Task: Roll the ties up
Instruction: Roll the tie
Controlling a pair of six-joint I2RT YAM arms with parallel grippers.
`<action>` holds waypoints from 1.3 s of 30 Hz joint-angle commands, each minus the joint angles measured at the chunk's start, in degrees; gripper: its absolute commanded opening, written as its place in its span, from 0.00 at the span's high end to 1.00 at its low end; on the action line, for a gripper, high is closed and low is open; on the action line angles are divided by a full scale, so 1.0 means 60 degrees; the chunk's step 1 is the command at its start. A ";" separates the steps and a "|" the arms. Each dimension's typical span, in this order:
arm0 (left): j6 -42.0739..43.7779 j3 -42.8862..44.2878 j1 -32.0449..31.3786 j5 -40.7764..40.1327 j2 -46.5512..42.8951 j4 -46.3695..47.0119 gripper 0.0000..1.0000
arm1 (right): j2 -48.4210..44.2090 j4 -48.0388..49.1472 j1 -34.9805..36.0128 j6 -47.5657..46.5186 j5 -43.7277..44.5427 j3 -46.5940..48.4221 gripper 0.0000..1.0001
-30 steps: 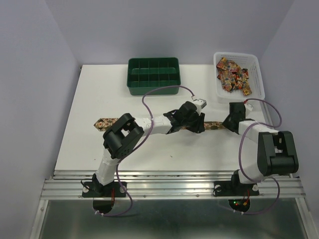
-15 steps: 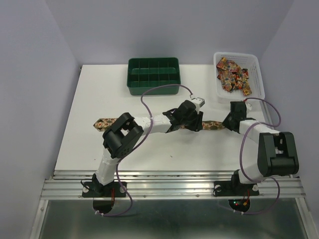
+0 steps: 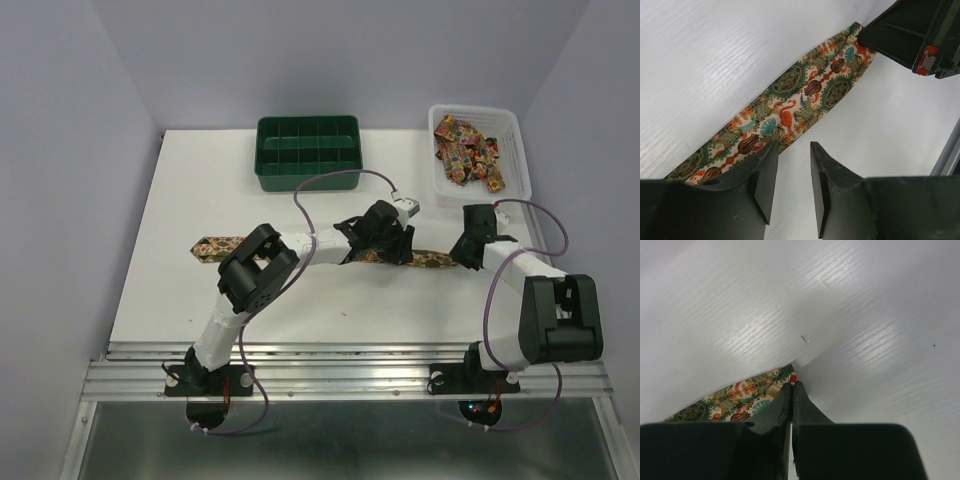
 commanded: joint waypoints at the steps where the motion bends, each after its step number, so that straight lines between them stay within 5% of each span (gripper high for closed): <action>1: 0.0226 0.0156 -0.0129 0.0565 0.0102 0.0538 0.58 | -0.0570 -0.0506 -0.0064 -0.0003 0.0122 0.0721 0.99; 13: 0.0255 0.1415 -0.0130 0.0242 0.1479 0.0056 0.60 | -0.1507 -0.1839 -0.0064 0.0306 0.0078 0.0883 0.99; 27: -0.0053 0.1240 -0.0130 0.0972 0.0615 0.0363 0.61 | -0.1699 -0.1517 -0.0064 -0.0354 -0.0523 0.1761 0.99; 39: -0.0214 0.2074 -0.0130 0.1282 0.0952 0.0100 0.77 | -0.1244 -0.1269 -0.0064 -0.0690 -0.0594 0.2333 0.99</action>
